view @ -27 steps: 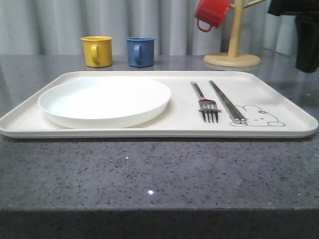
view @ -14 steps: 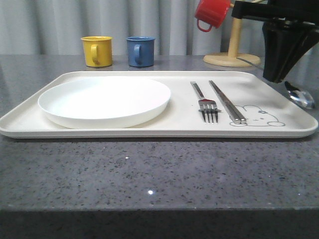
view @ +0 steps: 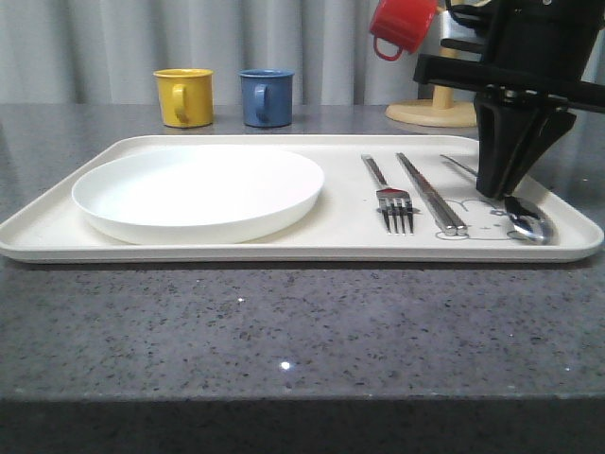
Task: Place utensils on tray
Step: 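Place the spoon on the tray beside the chopsticks and release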
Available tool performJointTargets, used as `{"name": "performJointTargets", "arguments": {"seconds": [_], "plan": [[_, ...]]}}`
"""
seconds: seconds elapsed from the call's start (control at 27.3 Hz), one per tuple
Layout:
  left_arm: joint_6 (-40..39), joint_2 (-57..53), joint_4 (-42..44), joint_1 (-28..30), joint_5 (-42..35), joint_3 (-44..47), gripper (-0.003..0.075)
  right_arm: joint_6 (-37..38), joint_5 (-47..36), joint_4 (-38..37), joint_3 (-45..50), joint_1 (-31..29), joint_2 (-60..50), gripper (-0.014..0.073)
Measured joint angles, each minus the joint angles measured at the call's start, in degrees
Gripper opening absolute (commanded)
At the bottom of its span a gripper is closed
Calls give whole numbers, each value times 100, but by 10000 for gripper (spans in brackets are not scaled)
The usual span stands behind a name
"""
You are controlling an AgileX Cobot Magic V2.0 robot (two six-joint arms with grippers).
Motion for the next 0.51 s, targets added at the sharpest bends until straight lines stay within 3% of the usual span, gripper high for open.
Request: {"name": "performJointTargets", "arguments": {"seconds": [0.26,0.51], "plan": [[0,0,0,0,0,0,368,52,-154,9,0,0,22,288],[0,0,0,0,0,0,368,47,-249,-40,0,22,22,308]]}}
